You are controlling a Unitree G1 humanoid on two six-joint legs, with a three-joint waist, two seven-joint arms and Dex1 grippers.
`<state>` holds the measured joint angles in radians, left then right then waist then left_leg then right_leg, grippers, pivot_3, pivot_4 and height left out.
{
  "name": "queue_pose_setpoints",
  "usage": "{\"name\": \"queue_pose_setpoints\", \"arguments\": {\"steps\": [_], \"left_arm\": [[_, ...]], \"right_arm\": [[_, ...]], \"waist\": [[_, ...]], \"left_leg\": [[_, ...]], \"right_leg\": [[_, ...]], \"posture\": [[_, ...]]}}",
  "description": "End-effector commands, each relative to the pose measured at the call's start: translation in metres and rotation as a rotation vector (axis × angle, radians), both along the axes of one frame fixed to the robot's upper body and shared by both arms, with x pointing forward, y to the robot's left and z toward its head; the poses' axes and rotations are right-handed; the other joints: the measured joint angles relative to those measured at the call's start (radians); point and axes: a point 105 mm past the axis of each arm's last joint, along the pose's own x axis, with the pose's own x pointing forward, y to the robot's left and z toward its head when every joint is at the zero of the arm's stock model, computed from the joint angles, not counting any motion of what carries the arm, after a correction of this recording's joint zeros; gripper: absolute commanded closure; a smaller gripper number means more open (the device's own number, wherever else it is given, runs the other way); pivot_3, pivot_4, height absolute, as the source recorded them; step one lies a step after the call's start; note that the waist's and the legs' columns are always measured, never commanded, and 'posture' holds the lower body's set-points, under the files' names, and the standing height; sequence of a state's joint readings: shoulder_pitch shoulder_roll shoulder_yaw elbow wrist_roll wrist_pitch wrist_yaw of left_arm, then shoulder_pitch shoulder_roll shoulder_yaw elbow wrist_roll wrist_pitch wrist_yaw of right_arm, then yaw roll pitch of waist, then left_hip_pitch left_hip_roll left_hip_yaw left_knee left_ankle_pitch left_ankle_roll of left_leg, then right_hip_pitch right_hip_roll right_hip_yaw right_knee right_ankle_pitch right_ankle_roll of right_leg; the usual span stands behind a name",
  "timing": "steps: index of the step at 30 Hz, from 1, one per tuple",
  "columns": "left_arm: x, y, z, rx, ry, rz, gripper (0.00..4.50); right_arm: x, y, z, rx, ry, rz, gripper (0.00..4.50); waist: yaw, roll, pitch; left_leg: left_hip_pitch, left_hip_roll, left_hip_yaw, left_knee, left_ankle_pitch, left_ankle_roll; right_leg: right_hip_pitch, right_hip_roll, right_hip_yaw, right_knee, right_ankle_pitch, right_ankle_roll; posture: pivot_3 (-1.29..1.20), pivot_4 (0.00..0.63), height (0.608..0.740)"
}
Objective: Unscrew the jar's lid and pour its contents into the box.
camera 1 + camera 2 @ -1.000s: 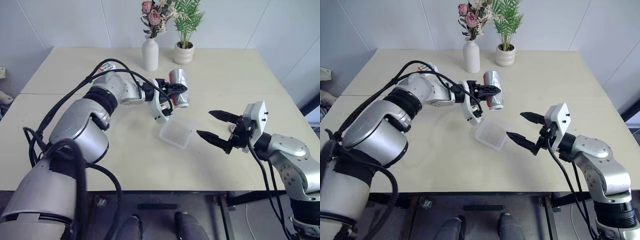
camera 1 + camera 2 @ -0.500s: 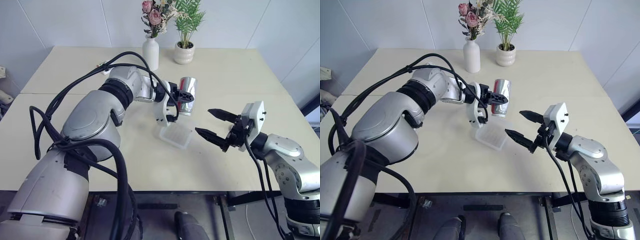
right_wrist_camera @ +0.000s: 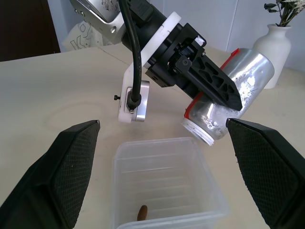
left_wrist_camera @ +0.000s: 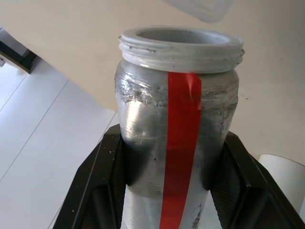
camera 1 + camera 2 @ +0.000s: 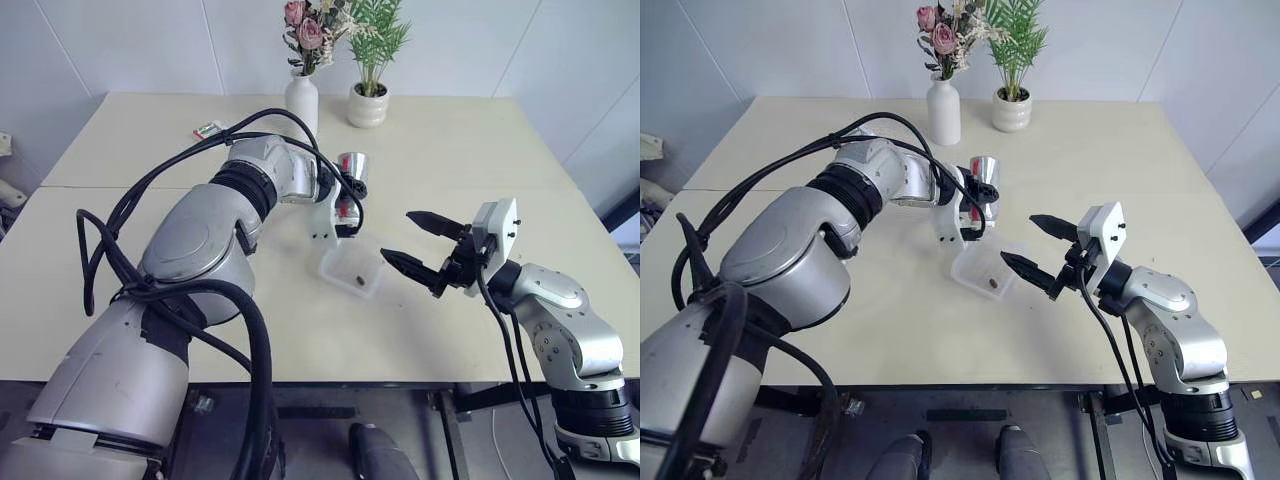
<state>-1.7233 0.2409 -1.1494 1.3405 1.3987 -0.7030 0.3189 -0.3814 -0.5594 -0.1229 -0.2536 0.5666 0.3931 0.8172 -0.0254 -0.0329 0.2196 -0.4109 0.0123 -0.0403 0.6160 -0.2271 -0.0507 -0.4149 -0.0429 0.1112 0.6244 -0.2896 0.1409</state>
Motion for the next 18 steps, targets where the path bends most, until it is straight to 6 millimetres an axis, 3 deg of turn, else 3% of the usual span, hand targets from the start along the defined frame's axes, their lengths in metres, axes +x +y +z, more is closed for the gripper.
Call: {"name": "queue_pose_setpoints", "arguments": {"steps": [1,4,6,12,16,18], "left_arm": [[-0.003,-0.003,0.019,-0.103,0.025,0.013,2.56],[-0.012,-0.004,0.019,-0.205,0.139,-0.017,2.56],[-0.02,-0.003,0.019,-0.373,0.307,-0.006,2.56],[-0.028,0.025,0.017,-0.803,0.764,0.098,2.56],[-0.02,0.07,0.023,-1.237,1.109,0.165,2.56],[-0.014,0.094,0.03,-1.464,1.197,0.161,2.56]], "right_arm": [[-0.004,0.0,0.007,-0.001,-0.034,0.011,0.02],[-0.004,-0.001,0.007,-0.001,-0.028,0.013,0.02],[-0.005,0.0,0.006,-0.005,-0.023,0.017,0.02],[-0.006,-0.002,0.009,-0.009,-0.025,0.023,0.02],[-0.011,0.006,0.019,-0.009,-0.032,0.094,0.02],[-0.013,0.01,0.022,-0.061,-0.037,0.132,0.02]], "waist": [[-0.001,0.0,0.0],[-0.002,0.0,0.0],[-0.002,0.0,0.0],[-0.003,0.0,0.0],[-0.006,0.001,0.0],[-0.011,0.001,0.0]], "left_leg": [[0.0,0.0,0.0,0.0,0.0,0.0],[0.0,0.0,0.0,0.002,0.0,0.0],[0.001,0.0,0.0,0.003,0.0,0.0],[0.002,0.0,0.001,0.008,0.0,0.0],[0.001,0.0,0.0,0.014,0.0,0.0],[0.003,0.001,0.001,0.015,0.001,0.0]], "right_leg": [[0.0,0.0,0.0,0.001,0.0,0.0],[0.0,0.0,0.0,0.002,0.0,0.0],[0.0,0.0,0.0,0.003,0.0,0.0],[0.001,0.0,0.0,0.008,0.0,0.0],[0.001,0.0,0.0,0.013,0.0,-0.001],[0.001,0.0,0.001,0.017,0.001,-0.001]], "posture": [[0.0,0.15,0.74],[0.0,0.15,0.74],[0.0,0.15,0.74],[0.0,0.15,0.74],[0.0,0.15,0.74],[0.0,0.15,0.74]]}}
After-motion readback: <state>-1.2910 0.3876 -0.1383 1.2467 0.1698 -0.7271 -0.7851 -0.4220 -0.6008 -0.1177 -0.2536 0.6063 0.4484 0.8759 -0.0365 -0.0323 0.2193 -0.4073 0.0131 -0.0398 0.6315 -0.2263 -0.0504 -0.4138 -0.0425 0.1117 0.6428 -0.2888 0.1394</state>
